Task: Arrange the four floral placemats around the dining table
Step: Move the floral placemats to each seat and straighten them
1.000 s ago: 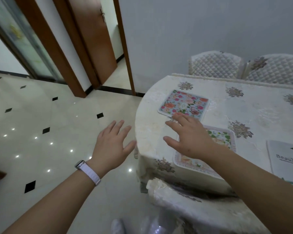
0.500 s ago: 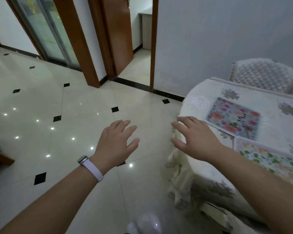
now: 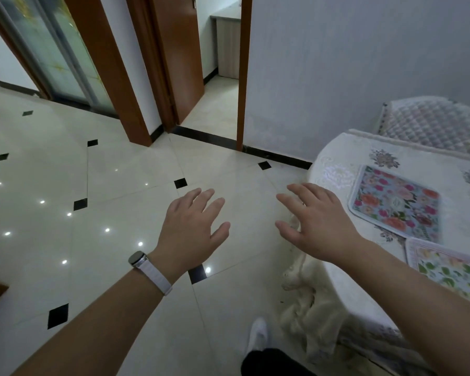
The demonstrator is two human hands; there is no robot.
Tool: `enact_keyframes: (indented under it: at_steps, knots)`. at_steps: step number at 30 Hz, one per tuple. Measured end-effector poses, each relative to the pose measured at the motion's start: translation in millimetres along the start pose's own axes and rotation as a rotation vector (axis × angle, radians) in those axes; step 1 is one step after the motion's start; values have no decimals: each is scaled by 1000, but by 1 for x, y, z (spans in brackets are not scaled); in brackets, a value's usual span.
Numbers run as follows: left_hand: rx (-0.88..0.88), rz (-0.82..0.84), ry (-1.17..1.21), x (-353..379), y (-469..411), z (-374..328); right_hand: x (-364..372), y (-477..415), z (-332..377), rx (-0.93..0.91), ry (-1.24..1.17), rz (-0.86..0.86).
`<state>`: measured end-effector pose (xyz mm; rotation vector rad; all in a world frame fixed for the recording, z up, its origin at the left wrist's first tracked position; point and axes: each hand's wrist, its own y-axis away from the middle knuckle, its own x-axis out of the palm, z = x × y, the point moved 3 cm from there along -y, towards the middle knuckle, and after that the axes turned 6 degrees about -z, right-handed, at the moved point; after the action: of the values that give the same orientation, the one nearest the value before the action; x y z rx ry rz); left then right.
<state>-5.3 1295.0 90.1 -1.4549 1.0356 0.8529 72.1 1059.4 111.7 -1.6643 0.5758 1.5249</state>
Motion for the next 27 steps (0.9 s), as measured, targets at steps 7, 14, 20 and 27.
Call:
enact_keyframes:
  at_steps: [7, 14, 20, 27]
  knots:
    - [34, 25, -28, 33, -88, 24, 41, -73, -37, 8, -45, -53]
    - [109, 78, -107, 63, -203, 32, 62, -159, -98, 89, -114, -69]
    - [147, 85, -102, 85, -294, 24, 56, -220, -156, 157, -96, -93]
    - [245, 83, -43, 126, -369, 20, 61, -249, -199, 296, -52, -105]
